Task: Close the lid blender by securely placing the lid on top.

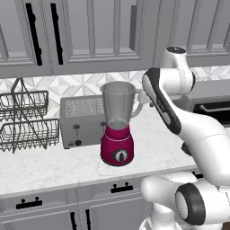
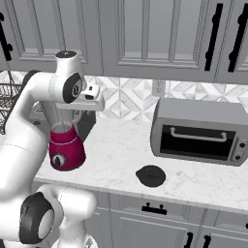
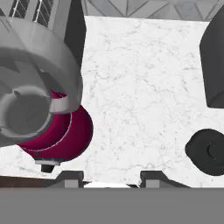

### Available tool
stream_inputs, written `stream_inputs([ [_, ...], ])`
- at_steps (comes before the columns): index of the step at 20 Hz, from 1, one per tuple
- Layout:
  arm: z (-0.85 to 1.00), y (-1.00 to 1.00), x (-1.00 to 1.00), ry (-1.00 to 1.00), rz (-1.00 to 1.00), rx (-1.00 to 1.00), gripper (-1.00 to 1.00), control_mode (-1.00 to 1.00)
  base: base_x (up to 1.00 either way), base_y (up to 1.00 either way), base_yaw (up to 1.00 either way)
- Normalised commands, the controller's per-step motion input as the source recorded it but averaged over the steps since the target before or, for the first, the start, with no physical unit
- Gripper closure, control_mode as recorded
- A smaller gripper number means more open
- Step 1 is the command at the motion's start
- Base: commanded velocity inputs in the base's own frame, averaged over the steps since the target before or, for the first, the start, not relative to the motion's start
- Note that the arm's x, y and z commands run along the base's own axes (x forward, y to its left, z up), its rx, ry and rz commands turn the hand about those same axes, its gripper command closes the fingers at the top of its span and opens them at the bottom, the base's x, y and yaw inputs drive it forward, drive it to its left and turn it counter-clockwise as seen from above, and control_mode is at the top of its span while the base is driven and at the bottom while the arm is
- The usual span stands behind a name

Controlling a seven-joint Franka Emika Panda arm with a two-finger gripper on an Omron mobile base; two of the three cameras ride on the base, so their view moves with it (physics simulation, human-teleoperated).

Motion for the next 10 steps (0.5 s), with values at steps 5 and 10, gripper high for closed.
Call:
stream_inputs([
  [5,-0.26,-0.47,-0.69,0.0,-0.19,0.07,-1.0,-1.0,0.0,0.0,0.0],
  [10,-0.57,-0.92,-1.0,-0.03,-0.29,0.13,-1.0,-1.0,0.0,0.0,0.0],
])
